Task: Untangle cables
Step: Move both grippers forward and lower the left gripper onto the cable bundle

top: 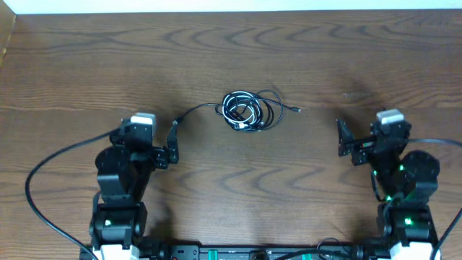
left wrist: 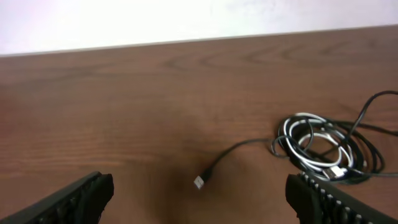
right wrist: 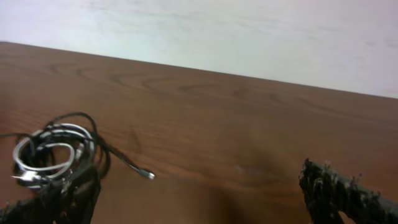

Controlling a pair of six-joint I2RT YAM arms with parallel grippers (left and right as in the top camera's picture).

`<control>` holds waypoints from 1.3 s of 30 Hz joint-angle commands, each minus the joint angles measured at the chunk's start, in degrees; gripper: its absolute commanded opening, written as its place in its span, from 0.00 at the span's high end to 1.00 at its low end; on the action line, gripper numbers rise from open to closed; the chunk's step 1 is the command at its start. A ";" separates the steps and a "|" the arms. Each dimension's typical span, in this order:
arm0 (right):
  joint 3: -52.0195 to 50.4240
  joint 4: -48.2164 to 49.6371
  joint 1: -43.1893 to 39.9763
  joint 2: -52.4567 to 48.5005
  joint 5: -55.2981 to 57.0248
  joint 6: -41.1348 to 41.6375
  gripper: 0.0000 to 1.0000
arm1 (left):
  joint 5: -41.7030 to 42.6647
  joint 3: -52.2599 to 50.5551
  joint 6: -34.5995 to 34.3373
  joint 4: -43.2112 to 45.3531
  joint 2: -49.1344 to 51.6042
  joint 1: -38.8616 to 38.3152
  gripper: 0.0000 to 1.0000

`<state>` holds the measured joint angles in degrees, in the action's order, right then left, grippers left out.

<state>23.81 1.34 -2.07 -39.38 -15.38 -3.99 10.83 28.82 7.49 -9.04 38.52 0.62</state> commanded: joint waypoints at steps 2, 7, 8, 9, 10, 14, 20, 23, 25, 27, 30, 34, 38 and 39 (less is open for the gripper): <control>6.60 -0.68 0.24 -6.36 -7.85 -0.55 0.01 | 0.70 7.91 -0.98 -6.45 4.02 -0.11 0.06; 13.05 -1.31 0.24 -13.99 -11.47 -0.57 0.01 | 0.83 17.64 -2.80 -14.49 11.04 -0.13 0.06; 15.02 -1.95 0.24 -15.87 -12.92 -0.57 0.01 | 1.66 19.80 -2.86 -16.04 12.79 -0.11 0.06; 15.93 -2.51 0.24 -16.63 -13.44 -0.55 0.01 | 2.69 22.45 -2.89 -17.92 14.93 -0.13 0.06; 17.90 -4.02 0.24 -18.08 -13.97 -0.55 0.01 | 3.41 25.51 -2.89 -20.17 17.46 -0.13 0.06; 26.45 -12.09 0.24 -23.21 -14.49 -0.57 0.01 | 4.68 35.93 -2.84 -28.11 26.21 -0.13 0.06; 42.18 -27.12 0.24 -32.44 -15.04 -0.63 0.01 | 12.57 47.19 -2.84 -31.39 36.33 -0.13 0.06; 47.89 -31.82 0.24 -36.44 -15.17 -1.01 0.01 | 12.63 47.19 -2.93 -31.39 37.29 -0.11 0.06; 48.65 -30.95 0.24 -37.79 -16.44 -0.96 0.01 | 15.21 47.19 -5.27 -31.61 37.46 -0.13 0.06; 48.61 -28.96 0.24 -38.62 -17.05 -0.96 0.01 | 17.46 47.17 -7.13 -32.24 37.46 -0.11 0.06; 48.61 -28.98 0.24 -39.12 -16.72 -0.94 0.01 | 19.43 47.17 -8.79 -31.89 38.88 -0.81 0.07; 48.61 -29.00 0.24 -39.76 -16.65 -0.98 0.01 | 18.88 47.17 -14.19 -31.36 43.65 -4.87 0.21; 48.46 -30.36 0.24 -41.18 -16.44 -0.96 0.08 | 9.60 47.17 -24.24 -30.32 50.36 -11.10 0.25; 48.46 -30.80 0.24 -41.55 -16.41 -0.94 0.09 | 7.69 47.17 -26.75 -30.32 51.63 -12.15 0.26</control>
<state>71.22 -28.84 -2.04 -79.77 -31.35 -4.64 25.30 75.13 -9.67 -39.53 86.76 -8.45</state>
